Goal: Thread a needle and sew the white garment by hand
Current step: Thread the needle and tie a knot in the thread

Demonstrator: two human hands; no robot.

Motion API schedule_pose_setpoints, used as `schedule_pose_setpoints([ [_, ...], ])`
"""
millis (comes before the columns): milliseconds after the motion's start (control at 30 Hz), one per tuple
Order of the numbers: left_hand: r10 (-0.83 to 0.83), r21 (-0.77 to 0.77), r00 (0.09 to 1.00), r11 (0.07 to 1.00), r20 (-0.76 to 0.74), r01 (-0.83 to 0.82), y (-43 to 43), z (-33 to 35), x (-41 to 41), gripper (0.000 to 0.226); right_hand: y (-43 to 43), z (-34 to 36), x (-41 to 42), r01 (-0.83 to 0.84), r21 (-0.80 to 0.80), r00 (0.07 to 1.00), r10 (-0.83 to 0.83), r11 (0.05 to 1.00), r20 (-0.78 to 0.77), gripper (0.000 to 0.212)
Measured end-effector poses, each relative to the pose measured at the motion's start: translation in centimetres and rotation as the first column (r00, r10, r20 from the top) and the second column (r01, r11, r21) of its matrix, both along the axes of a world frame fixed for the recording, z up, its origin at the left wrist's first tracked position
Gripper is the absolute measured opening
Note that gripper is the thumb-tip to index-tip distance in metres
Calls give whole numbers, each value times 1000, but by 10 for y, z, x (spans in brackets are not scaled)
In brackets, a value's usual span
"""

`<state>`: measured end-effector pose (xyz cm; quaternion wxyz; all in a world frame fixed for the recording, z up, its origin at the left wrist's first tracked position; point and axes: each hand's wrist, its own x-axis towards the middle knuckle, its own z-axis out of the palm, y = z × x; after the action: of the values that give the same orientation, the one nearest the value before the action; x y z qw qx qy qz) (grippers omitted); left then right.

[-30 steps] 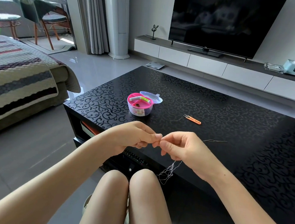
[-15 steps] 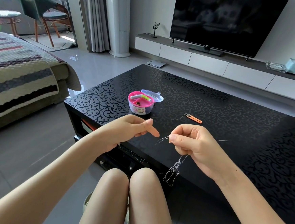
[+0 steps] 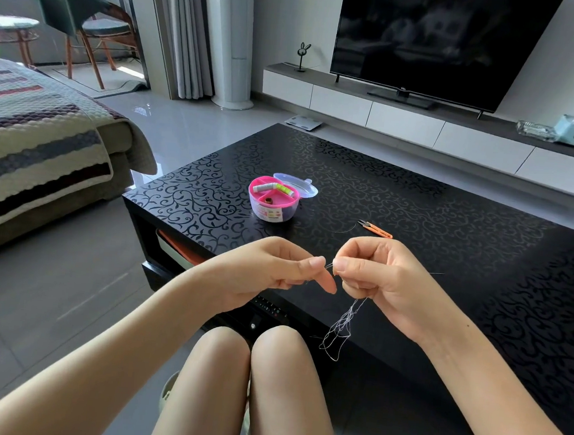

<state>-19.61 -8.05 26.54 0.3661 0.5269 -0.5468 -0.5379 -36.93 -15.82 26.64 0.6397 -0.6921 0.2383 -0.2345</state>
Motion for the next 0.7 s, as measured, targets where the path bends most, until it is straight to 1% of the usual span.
schedule_pose_setpoints([
  [233, 28, 66, 993, 998, -111, -21, -4, -7, 3, 22, -2, 0, 1, 0, 8, 1000, 0, 1000, 10, 13],
  [300, 46, 88, 988, 996, -148, -33, -6, -11, 4, 27, -2, 0, 1, 1, 12, 1000, -1, 1000, 13, 13],
  [400, 52, 112, 975, 993, -216, -28, -9, -16, 8, 46, -2, 0, 2, 10, 11, 1000, -10, 1000, 8, 12],
  [467, 63, 133, 964, 991, -258, -30, -10, -18, 9, 48, -2, 1, 3, 13, 5, 1000, -13, 1000, 5, 13],
  [600, 50, 125, 953, 992, -300, -12, -7, -16, 7, 37, -2, 1, 4, 18, -14, 1000, -18, 1000, -16, 16],
  [700, 47, 81, 966, 996, -256, -27, -3, -10, 4, 15, -4, -2, 3, 31, -40, 999, -32, 999, -35, 15],
])
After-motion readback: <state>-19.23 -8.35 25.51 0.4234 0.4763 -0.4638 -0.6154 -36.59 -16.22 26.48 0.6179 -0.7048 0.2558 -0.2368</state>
